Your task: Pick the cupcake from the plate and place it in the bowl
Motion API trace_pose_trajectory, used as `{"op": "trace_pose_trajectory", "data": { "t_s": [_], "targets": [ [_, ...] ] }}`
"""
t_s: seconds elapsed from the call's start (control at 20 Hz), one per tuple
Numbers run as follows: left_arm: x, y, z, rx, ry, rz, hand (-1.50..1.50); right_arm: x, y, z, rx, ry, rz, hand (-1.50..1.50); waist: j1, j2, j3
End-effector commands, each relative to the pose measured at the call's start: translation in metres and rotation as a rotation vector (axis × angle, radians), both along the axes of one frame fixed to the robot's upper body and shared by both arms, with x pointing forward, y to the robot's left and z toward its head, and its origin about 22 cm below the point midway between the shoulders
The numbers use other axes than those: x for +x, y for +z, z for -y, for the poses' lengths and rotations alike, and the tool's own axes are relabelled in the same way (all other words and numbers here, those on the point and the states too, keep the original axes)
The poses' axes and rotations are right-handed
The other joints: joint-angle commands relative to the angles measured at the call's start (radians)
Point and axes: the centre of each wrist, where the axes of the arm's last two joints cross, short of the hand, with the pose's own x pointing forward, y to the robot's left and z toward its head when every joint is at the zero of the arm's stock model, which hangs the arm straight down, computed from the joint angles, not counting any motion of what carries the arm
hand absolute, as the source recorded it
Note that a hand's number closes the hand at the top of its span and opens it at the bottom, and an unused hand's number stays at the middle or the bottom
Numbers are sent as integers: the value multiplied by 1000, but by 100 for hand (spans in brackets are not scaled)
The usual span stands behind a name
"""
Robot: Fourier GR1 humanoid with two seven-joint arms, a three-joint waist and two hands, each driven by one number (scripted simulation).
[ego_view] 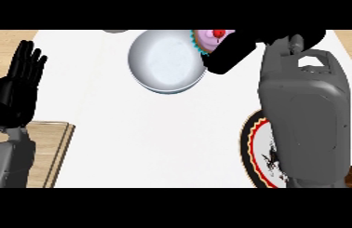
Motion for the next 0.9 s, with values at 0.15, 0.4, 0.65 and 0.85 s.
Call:
{"op": "trace_pose_trajectory", "data": {
  "t_s": [0.15, 0.4, 0.65, 0.85],
  "targets": [
    [1, 3, 5, -11, -13, 3, 0, 54, -40, -40, 2, -19, -98, 150, 7, 4, 1],
    [-1, 13, -24, 12, -8, -10, 0, 54, -89, -60, -77, -66, -95, 150, 0, 0, 1],
    [-2, 1, 0, 5, -26, 0, 0, 87, -129, -57, -64, -221, -164, 150, 25, 9, 0],
    [15, 6, 18, 5, -27, 7, 0, 85, -157, -59, 79, -259, -211, -150, 32, 10, 1]
  ]
}}
